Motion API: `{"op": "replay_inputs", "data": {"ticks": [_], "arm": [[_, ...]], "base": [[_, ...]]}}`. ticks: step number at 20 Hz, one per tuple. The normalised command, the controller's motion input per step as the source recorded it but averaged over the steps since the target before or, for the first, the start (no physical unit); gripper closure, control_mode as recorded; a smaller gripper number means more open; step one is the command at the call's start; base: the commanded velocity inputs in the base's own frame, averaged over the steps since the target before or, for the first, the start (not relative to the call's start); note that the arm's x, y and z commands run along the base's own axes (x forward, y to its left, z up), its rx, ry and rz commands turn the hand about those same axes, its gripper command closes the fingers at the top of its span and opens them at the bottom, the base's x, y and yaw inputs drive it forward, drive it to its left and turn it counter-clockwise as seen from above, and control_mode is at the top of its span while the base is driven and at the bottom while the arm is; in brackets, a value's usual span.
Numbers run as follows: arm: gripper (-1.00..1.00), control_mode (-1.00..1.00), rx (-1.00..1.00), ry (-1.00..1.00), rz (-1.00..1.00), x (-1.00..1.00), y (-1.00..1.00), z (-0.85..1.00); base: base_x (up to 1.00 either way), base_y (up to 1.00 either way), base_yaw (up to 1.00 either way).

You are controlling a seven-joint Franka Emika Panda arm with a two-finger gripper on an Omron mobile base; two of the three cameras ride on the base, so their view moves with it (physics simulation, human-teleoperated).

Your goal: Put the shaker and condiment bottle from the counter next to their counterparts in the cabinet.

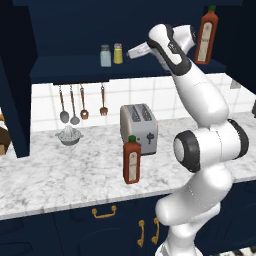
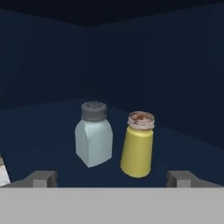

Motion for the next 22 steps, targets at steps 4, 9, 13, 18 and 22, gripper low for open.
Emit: {"op": "replay_inputs", "data": {"ticks": [4, 9, 13, 18, 22], "arm": [[-1.0, -1.0, 0.0, -0.1, -0.12, -0.63, 0.0, 0.0], [-1.0, -1.0, 0.0, -0.09, -0.18, -0.81, 0.03, 0.01], [-1.0, -1.0, -0.02, -0.11, -0.26, -0.76, 0.32, 0.0], [-1.0, -1.0, -0.05, -0.14, -0.36, -0.61, 0.45, -0.03], [-1.0, -1.0, -0.01, -0.04, -0.52, -0.85, 0.19, -0.36]], "base": [[0.0, 0.0, 0.0], [0.0, 0.0, 0.0], [0.0, 0.0, 0.0], [0.0, 0.0, 0.0], [0.0, 0.0, 0.0]]}}
